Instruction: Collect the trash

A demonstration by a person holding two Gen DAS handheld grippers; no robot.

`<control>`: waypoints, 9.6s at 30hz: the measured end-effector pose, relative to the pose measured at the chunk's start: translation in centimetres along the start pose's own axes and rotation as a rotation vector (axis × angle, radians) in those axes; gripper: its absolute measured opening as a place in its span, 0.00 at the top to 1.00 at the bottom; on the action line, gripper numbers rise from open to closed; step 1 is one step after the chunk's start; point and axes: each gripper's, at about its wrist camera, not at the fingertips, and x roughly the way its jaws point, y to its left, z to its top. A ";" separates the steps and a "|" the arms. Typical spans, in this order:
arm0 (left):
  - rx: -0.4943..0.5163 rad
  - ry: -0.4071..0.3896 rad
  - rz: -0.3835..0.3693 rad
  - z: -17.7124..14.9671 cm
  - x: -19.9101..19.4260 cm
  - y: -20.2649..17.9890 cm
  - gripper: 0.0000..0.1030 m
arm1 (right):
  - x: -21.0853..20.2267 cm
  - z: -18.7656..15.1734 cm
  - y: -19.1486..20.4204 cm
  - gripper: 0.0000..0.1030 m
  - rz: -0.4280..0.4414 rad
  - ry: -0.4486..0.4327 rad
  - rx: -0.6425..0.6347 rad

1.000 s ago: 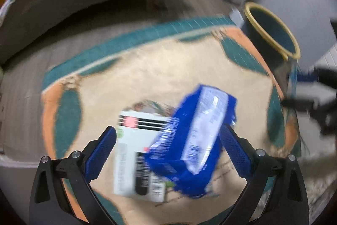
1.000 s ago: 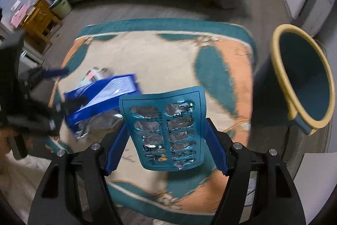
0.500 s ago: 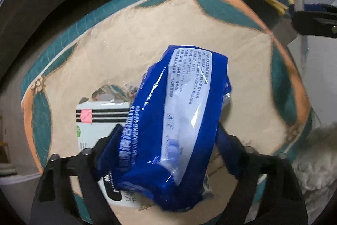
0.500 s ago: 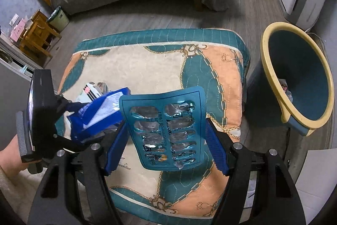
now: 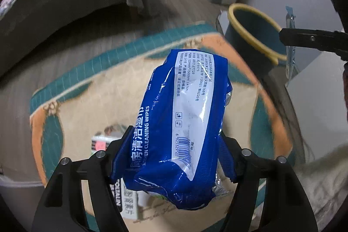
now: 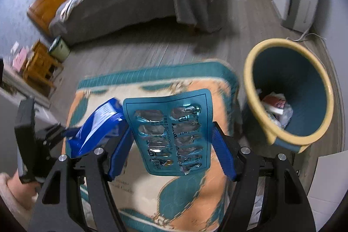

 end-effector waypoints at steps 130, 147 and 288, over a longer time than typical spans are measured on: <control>-0.037 0.013 0.090 -1.3 3.2 5.4 0.31 | 10.1 -2.1 12.4 0.68 -0.069 0.112 -0.131; -0.118 -0.200 0.076 1.1 -3.0 6.5 0.31 | 2.6 2.0 7.7 0.69 -0.051 -0.127 -0.152; 0.195 -0.261 0.035 -0.1 -3.6 -6.5 0.05 | -8.1 -2.8 -11.6 0.05 -0.424 -0.231 0.075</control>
